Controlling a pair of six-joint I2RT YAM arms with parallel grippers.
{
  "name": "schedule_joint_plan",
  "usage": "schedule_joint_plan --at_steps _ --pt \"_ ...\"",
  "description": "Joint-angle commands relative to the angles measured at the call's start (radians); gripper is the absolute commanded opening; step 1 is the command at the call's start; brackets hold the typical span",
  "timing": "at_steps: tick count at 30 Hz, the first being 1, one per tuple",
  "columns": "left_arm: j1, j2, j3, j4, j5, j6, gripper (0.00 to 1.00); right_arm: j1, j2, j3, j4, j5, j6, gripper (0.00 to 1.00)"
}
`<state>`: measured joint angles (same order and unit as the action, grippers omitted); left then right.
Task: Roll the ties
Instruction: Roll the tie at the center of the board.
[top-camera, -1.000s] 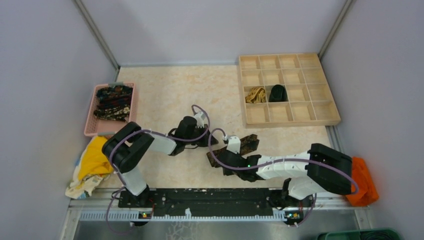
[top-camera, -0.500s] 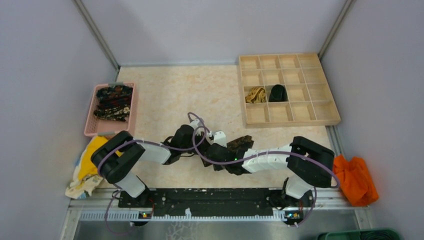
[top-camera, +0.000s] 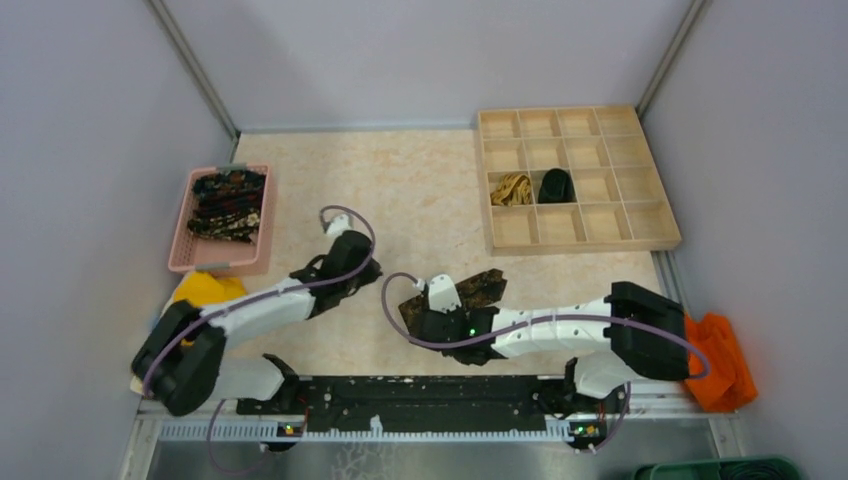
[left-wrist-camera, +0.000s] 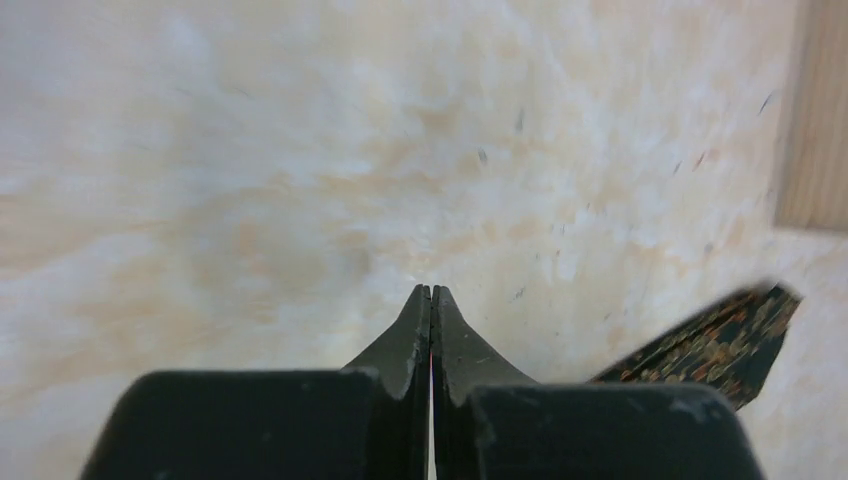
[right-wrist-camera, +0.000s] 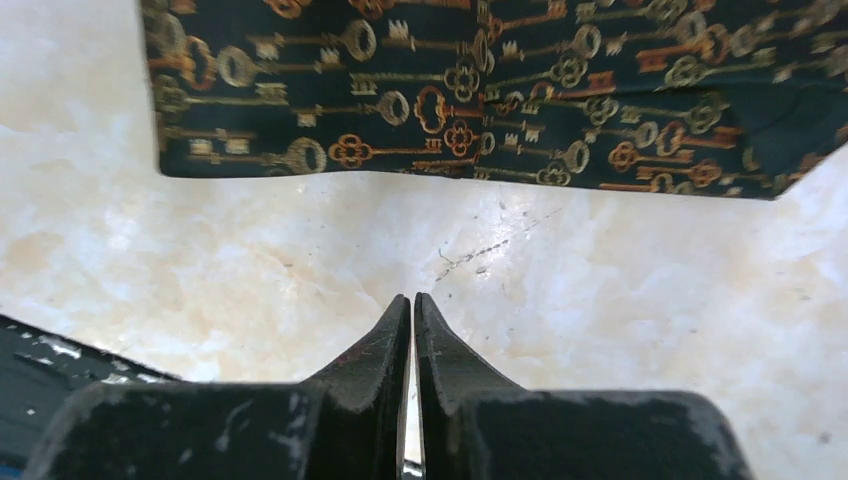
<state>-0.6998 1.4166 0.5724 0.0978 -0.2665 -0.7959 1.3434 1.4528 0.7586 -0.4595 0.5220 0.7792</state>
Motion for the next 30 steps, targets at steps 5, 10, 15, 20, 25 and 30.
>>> schedule_joint_plan --at_steps 5,10,15,20,25,30 --pt "0.025 -0.711 0.006 -0.45 -0.459 -0.157 0.0 0.081 0.012 0.257 -0.208 0.206 -0.056 0.21" --pt "0.025 -0.978 0.036 -0.604 -0.53 -0.127 0.0 0.112 0.194 0.464 -0.309 0.276 -0.095 0.66" --pt "0.024 -1.048 0.075 -0.72 -0.549 -0.123 0.01 0.115 0.358 0.594 -0.306 0.276 -0.143 0.75" --pt "0.024 -1.073 0.078 -0.754 -0.55 -0.117 0.01 0.087 0.461 0.646 -0.323 0.272 -0.118 0.75" --pt "0.024 -1.114 0.073 -0.747 -0.564 -0.092 0.01 0.042 0.483 0.6 -0.282 0.244 -0.101 0.75" --pt "0.025 -1.125 0.056 -0.712 -0.544 -0.064 0.01 0.016 0.489 0.569 -0.285 0.23 -0.071 0.75"
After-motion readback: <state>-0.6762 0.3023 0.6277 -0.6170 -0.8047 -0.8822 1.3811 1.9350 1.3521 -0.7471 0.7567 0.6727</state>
